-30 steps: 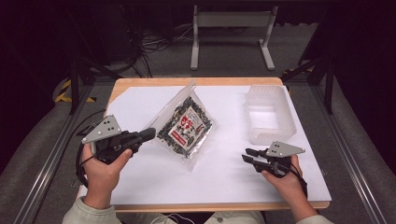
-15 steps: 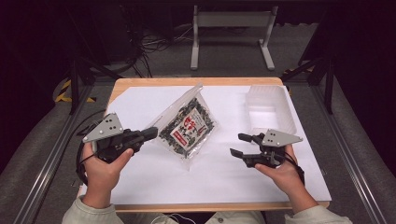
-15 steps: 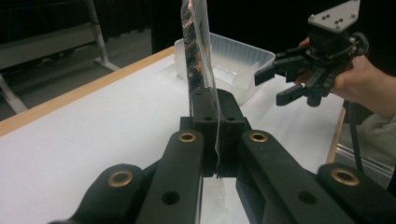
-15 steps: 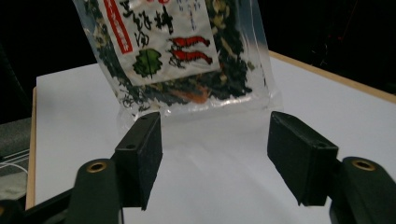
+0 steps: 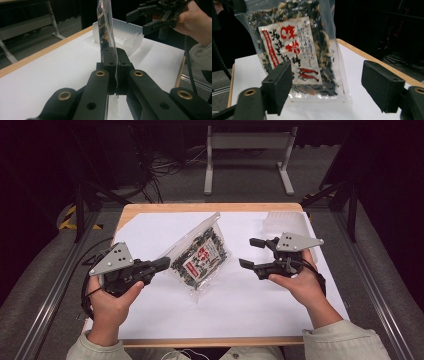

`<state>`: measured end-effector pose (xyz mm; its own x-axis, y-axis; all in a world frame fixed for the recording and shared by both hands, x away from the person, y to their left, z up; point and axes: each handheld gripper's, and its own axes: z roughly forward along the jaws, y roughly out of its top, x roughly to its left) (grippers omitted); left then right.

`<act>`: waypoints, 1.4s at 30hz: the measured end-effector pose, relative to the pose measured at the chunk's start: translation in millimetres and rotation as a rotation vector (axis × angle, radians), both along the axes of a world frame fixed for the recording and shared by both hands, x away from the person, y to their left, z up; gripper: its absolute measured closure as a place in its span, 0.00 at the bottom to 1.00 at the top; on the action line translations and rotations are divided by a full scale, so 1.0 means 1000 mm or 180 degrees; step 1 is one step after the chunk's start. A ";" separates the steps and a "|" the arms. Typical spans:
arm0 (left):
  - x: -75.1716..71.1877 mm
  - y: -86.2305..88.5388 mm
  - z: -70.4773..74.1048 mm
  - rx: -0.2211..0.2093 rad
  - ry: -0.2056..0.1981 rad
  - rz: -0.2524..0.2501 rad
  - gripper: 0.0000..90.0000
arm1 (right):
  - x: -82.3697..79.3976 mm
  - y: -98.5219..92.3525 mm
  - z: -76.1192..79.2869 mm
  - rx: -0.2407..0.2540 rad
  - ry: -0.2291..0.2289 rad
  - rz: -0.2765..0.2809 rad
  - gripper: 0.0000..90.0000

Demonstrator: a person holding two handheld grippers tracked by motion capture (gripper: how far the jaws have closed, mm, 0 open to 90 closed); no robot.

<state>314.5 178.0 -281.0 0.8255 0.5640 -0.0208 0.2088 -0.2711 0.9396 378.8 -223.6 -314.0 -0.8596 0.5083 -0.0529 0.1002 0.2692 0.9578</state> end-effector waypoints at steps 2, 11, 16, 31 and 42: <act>0.000 0.000 0.000 0.0003 -0.0005 -0.0012 0.99 | 0.005 0.005 0.005 -0.0024 0.0008 0.0041 0.24; 0.001 -0.005 0.003 0.0070 -0.0021 -0.0073 0.99 | 0.016 0.020 0.013 -0.0094 0.0091 0.0111 0.25; -0.001 -0.009 0.003 0.0087 -0.0019 -0.0111 0.99 | 0.022 0.027 0.017 -0.0059 0.0098 0.0217 0.24; -0.006 -0.017 0.006 0.0052 -0.0086 -0.0295 0.99 | 0.028 0.052 0.020 0.0109 -0.0013 0.0548 0.16; -0.006 -0.023 0.006 0.0003 -0.0098 -0.0351 0.99 | 0.025 0.067 0.018 0.0065 0.0013 0.0802 0.16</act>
